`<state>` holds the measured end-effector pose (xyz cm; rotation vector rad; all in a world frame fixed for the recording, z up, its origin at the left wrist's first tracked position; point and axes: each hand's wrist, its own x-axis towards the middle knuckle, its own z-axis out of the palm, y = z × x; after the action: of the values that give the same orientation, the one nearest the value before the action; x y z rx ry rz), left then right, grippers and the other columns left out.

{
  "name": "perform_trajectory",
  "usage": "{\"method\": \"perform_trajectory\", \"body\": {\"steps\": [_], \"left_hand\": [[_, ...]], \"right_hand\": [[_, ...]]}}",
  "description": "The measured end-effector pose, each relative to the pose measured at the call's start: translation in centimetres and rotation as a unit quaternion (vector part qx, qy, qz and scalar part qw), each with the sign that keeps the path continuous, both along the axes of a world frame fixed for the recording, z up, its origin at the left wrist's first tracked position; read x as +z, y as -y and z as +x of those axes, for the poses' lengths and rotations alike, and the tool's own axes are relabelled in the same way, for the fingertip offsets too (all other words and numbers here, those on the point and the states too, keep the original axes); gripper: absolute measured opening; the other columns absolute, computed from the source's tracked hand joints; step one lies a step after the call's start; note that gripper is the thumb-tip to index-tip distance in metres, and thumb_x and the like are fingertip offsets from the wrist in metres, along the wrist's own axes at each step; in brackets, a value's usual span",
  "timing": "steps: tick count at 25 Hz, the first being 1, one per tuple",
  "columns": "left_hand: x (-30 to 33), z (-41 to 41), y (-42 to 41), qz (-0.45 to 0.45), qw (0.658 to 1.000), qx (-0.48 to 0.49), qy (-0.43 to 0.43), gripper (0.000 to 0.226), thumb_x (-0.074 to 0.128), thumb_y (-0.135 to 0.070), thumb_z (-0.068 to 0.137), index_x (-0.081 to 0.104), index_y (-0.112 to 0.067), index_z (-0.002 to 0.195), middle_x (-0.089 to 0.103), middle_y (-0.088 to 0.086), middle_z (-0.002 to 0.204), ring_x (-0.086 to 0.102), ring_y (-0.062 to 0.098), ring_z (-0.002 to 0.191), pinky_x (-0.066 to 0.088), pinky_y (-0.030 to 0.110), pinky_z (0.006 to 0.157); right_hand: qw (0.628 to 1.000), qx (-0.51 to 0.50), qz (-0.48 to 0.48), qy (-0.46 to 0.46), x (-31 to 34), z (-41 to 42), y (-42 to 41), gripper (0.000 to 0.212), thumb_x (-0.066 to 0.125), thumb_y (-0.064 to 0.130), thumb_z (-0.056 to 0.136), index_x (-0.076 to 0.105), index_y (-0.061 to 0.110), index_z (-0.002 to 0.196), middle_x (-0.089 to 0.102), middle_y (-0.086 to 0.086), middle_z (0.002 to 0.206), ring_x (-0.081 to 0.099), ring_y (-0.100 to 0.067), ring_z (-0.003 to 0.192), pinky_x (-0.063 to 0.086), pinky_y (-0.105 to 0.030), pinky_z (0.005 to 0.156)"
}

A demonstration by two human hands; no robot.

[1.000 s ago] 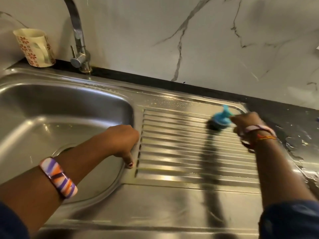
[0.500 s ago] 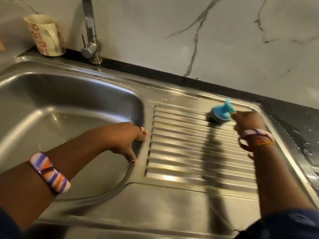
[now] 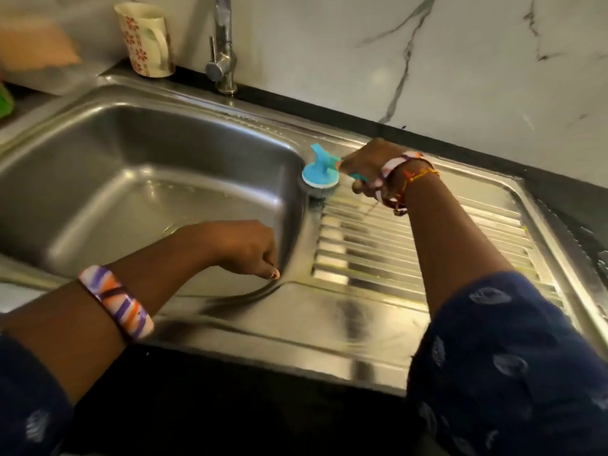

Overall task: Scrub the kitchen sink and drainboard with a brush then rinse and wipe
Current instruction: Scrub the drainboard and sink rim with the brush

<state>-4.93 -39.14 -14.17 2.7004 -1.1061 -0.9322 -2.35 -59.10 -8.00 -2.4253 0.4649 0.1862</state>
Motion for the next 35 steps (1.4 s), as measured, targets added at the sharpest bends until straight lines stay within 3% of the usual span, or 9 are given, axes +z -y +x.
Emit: {"method": "perform_trajectory", "body": {"steps": [6, 9, 11, 14, 17, 23, 26, 31, 35], "left_hand": [[1.1, -4.4, -3.1, -0.006, 0.998, 0.025, 0.063, 0.026, 0.057, -0.033, 0.090, 0.070, -0.018, 0.107, 0.070, -0.002, 0.105, 0.061, 0.014, 0.088, 0.032, 0.015, 0.050], [0.8, -4.8, -3.2, -0.032, 0.996, 0.064, 0.058, 0.026, 0.058, -0.033, 0.090, 0.072, -0.014, 0.100, 0.071, 0.005, 0.098, 0.056, 0.015, 0.075, 0.031, 0.016, 0.050], [0.3, -4.3, -3.1, -0.034, 0.996, 0.062, 0.051, 0.028, 0.058, -0.033, 0.089, 0.072, -0.010, 0.098, 0.071, 0.008, 0.097, 0.060, 0.018, 0.079, 0.033, 0.021, 0.052], [-0.5, -3.2, -3.0, -0.031, 0.998, 0.055, 0.020, 0.028, 0.059, -0.033, 0.089, 0.071, -0.008, 0.093, 0.070, 0.011, 0.095, 0.055, 0.015, 0.074, 0.033, 0.018, 0.053], [-0.9, -2.7, -3.0, -0.036, 0.998, 0.056, 0.007, 0.029, 0.059, -0.034, 0.089, 0.072, -0.008, 0.093, 0.070, 0.012, 0.094, 0.053, 0.013, 0.072, 0.035, 0.019, 0.055], [0.2, -4.4, -3.8, -0.034, 0.996, 0.077, 0.010, 0.033, 0.054, -0.035, 0.092, 0.067, -0.006, 0.086, 0.056, 0.010, 0.074, 0.051, 0.022, 0.075, 0.029, 0.018, 0.051], [0.8, -5.8, -3.9, -0.018, 0.995, 0.077, 0.054, 0.041, 0.046, -0.036, 0.096, 0.065, -0.001, 0.099, 0.062, 0.020, 0.100, 0.056, 0.033, 0.097, 0.023, 0.026, 0.049], [0.5, -6.1, -6.1, -0.039, 0.984, 0.148, 0.093, 0.043, 0.052, -0.044, 0.091, 0.065, -0.006, 0.074, 0.060, 0.013, 0.074, 0.048, 0.019, 0.064, 0.031, 0.023, 0.053], [0.7, -4.2, -10.7, -0.037, 0.954, 0.251, 0.161, 0.040, 0.055, -0.048, 0.087, 0.068, -0.011, 0.087, 0.067, 0.009, 0.092, 0.059, 0.021, 0.080, 0.042, 0.028, 0.071]], "right_hand": [[0.979, 0.101, 0.130, -0.118, 2.4, -15.2, -3.3, 0.013, 0.060, 0.022, 0.089, 0.070, 0.017, 0.096, 0.046, -0.002, 0.048, 0.030, -0.001, 0.025, 0.022, -0.009, 0.029], [0.995, 0.092, 0.033, -0.027, 0.9, -13.1, -2.8, 0.018, 0.057, 0.023, 0.091, 0.069, 0.021, 0.104, 0.045, 0.000, 0.049, 0.032, -0.002, 0.025, 0.026, -0.011, 0.031], [0.998, 0.062, -0.026, 0.023, 0.1, -8.5, -2.0, 0.011, 0.057, 0.024, 0.090, 0.068, 0.024, 0.088, 0.046, 0.002, 0.047, 0.036, -0.004, 0.026, 0.030, -0.014, 0.037], [0.995, -0.006, -0.070, 0.064, -0.6, -0.4, -0.6, 0.014, 0.057, 0.022, 0.086, 0.065, 0.014, 0.077, 0.057, -0.003, 0.056, 0.053, -0.014, 0.051, 0.036, -0.023, 0.054], [0.992, -0.068, -0.089, 0.050, -0.8, 3.0, -0.2, 0.020, 0.054, 0.024, 0.088, 0.062, 0.008, 0.099, 0.057, -0.012, 0.088, 0.054, -0.024, 0.081, 0.038, -0.027, 0.064], [0.998, -0.051, 0.027, 0.028, 0.8, -7.6, -2.6, 0.038, 0.048, 0.015, 0.095, 0.070, -0.012, 0.080, 0.048, -0.003, 0.043, 0.039, -0.004, 0.023, 0.030, -0.015, 0.036], [0.998, -0.007, 0.067, -0.004, 1.3, -14.3, -4.0, 0.028, 0.056, 0.019, 0.092, 0.066, -0.001, 0.108, 0.043, -0.008, 0.053, 0.030, -0.002, 0.020, 0.024, -0.010, 0.028], [0.996, 0.005, 0.085, -0.022, -0.2, -19.4, -5.7, 0.031, 0.053, 0.024, 0.093, 0.066, -0.002, 0.103, 0.040, -0.001, 0.044, 0.032, -0.009, 0.031, 0.024, -0.014, 0.034], [0.966, 0.011, 0.246, -0.074, 0.2, -17.6, -9.3, 0.025, 0.054, 0.017, 0.093, 0.065, 0.004, 0.110, 0.037, -0.004, 0.048, 0.029, -0.004, 0.027, 0.021, -0.009, 0.030]]}}
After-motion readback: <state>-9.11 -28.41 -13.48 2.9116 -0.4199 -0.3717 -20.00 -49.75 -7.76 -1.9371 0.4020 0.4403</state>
